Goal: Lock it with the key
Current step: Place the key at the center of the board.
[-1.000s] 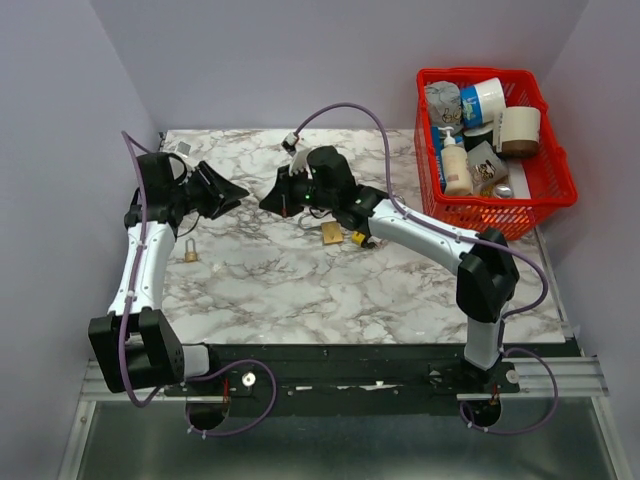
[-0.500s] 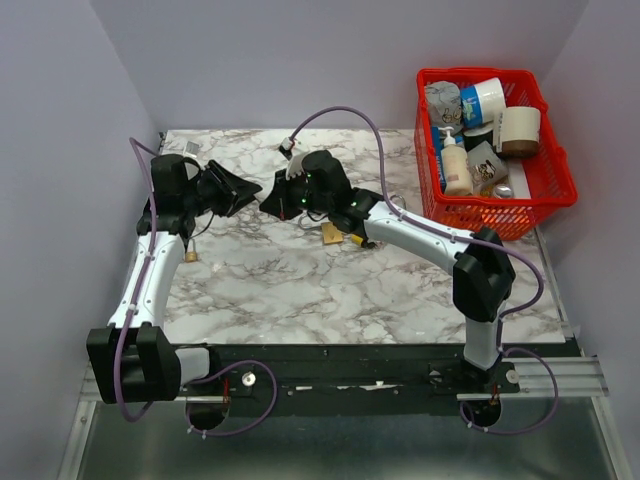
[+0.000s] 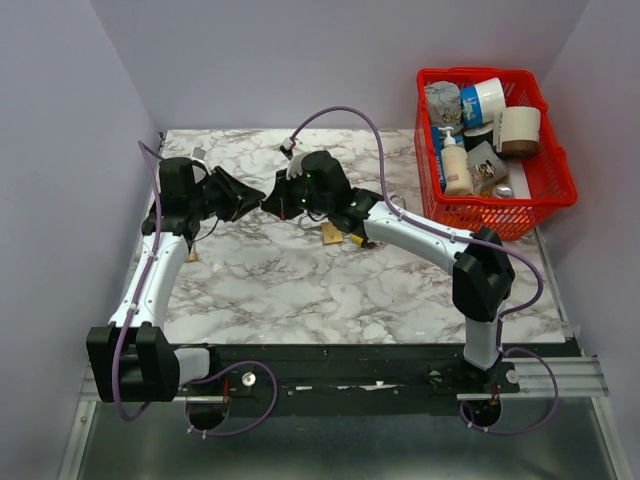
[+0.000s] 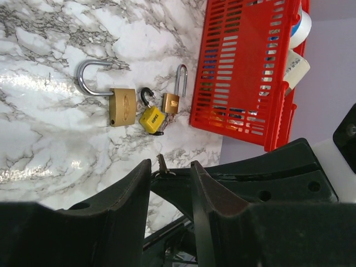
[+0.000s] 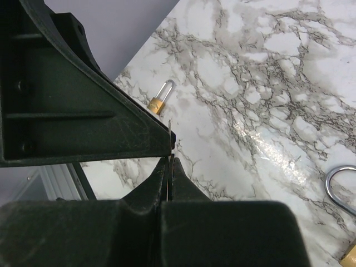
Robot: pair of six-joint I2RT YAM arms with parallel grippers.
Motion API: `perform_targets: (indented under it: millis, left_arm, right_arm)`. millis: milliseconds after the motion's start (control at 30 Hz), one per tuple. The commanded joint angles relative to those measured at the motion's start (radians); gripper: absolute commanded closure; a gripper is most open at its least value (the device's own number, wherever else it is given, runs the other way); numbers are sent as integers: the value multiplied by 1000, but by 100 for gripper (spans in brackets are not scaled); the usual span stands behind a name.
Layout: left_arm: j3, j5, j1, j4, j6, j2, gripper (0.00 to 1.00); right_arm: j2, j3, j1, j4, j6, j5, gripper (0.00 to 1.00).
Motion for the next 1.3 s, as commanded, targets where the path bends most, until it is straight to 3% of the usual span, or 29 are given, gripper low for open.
perform_targets:
  millis: [0,433,567,667,700,767,800,900,1033,1267]
  left_arm:
    - [-9,-28,-5,-29,2,-1,59]
    - [-15,-28,-5,-21,-8,24,79]
    - [-28,-28,-6,-26,-5,21,95]
    - [-32,-37,-5,-53,26,13,100]
    - [-32,-42,0,-69,37,14,100]
    - [-32,-51,23,-116,69,10,100]
    - [-19,-66,27,-150,127,11,100]
    - [26,-130,44,-291,310,43,100]
    - [86,-267,54,-461,513,146,100]
    - [175,-467,57,-575,736,342,100]
  right_arm:
    - [24,34,8,8,-3,23,99]
    - [29,37,12,5,-3,5,99]
    - [27,31,12,7,-3,-11,99]
    - [20,20,12,7,-3,-18,74]
    - [13,8,12,7,-3,-20,62]
    - [-14,-13,8,2,-16,-26,48]
    - [-26,-29,5,2,-22,-32,38]
    - [-75,-93,-15,-11,-37,-80,22]
    - [-112,-148,-51,-67,-48,-152,8]
    - [-129,-184,-100,-117,-85,-195,2]
